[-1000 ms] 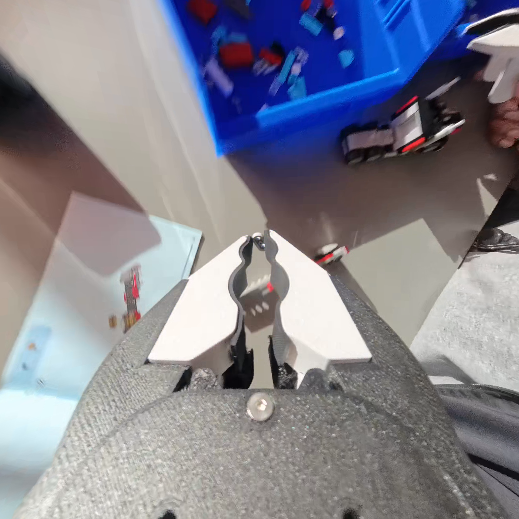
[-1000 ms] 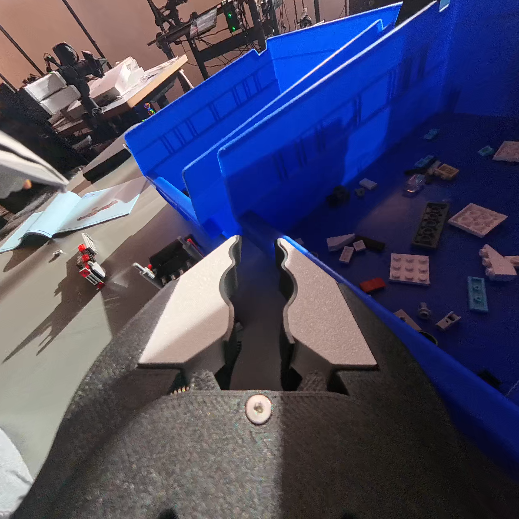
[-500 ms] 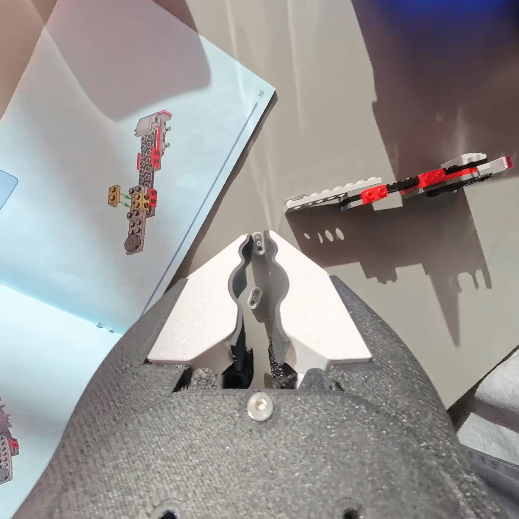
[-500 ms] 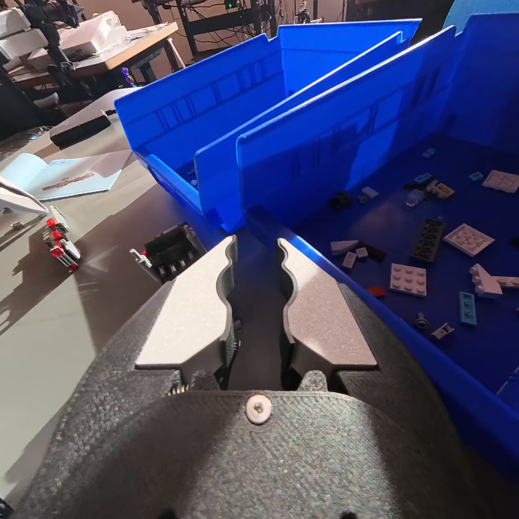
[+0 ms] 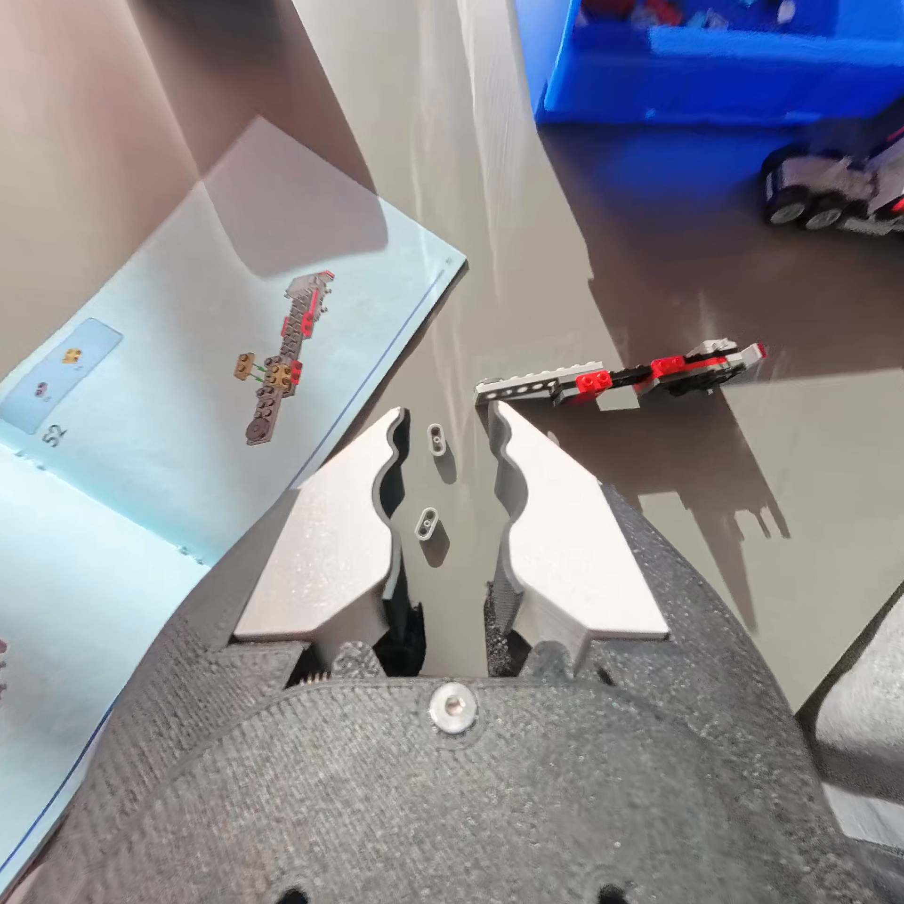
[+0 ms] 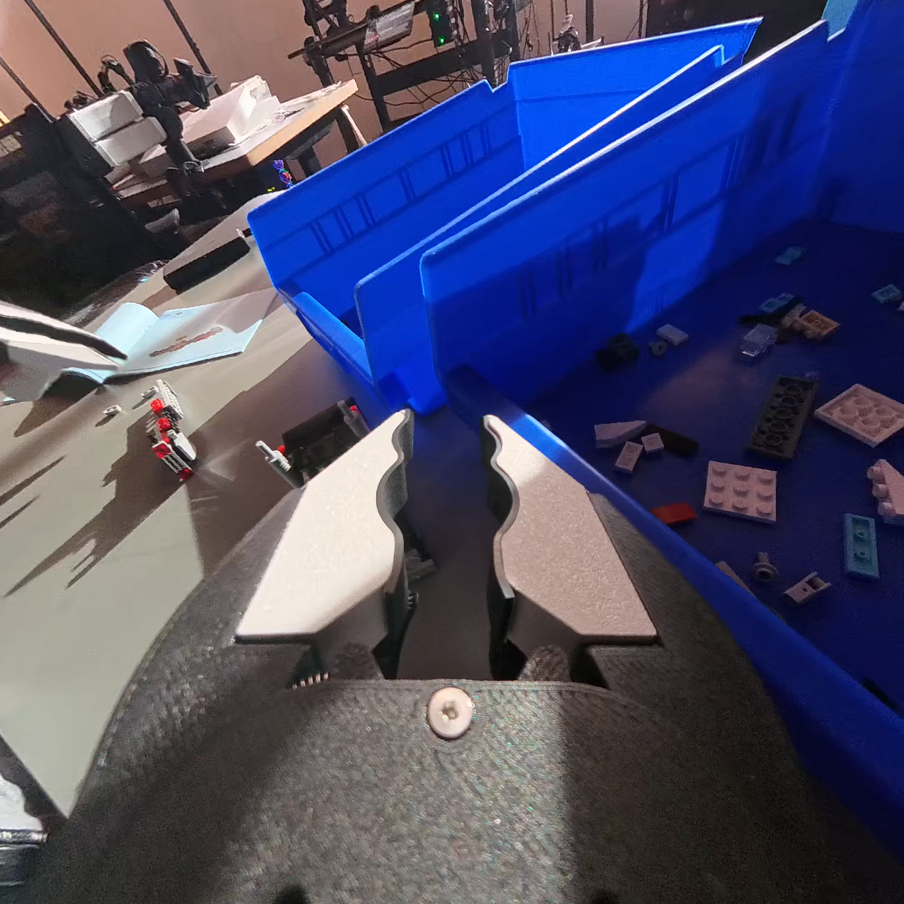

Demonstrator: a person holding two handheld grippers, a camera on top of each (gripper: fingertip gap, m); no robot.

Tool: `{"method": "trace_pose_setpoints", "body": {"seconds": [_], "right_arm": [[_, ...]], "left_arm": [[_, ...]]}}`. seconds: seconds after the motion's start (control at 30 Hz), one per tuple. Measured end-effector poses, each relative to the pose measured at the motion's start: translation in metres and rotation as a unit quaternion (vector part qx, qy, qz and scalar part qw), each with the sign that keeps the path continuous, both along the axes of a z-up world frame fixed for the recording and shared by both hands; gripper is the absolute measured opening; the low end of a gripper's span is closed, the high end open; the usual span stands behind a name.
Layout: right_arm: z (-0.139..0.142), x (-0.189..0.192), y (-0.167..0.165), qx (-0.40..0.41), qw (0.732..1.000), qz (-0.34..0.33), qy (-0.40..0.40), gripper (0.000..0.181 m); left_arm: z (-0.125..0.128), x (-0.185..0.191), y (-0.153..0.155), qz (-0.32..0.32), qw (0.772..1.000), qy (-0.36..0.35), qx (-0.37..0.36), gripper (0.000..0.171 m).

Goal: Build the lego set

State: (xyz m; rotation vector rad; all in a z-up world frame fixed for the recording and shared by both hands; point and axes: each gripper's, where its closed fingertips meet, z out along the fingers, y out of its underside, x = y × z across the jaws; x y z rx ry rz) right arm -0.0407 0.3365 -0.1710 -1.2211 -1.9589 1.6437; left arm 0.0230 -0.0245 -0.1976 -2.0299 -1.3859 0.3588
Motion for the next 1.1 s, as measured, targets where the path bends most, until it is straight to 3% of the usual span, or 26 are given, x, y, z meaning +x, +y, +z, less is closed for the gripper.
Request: {"method": "trace_pose_setpoints", "body": {"seconds": [0.23, 0.47, 0.53, 0.83, 1.1], "right_arm": [[-0.004, 0.000, -0.004, 0.023, 1.000, 0.006, -0.001, 0.028], [-0.005, -0.003, -0.005, 0.054, 0.998, -0.008, 0.017, 0.028], [-0.006, -0.003, -0.006, 0.068, 0.997, -0.012, 0.020, 0.028], [-0.008, -0.005, -0.005, 0.118, 0.991, -0.040, 0.046, 0.028], [0.010, 0.003, -0.003, 0.081, 0.994, -0.044, 0.051, 0.028]], "left_arm": [[0.023, 0.028, -0.045, 0.082, 0.989, 0.119, 0.029, 0.037], [-0.003, 0.077, -0.095, 0.160, 0.976, 0.143, 0.022, 0.036], [-0.014, 0.084, -0.097, 0.167, 0.977, 0.131, 0.032, 0.036], [-0.014, 0.086, -0.088, 0.139, 0.980, 0.116, 0.079, 0.036], [-0.012, 0.088, -0.084, 0.121, 0.980, 0.104, 0.121, 0.035]]}}
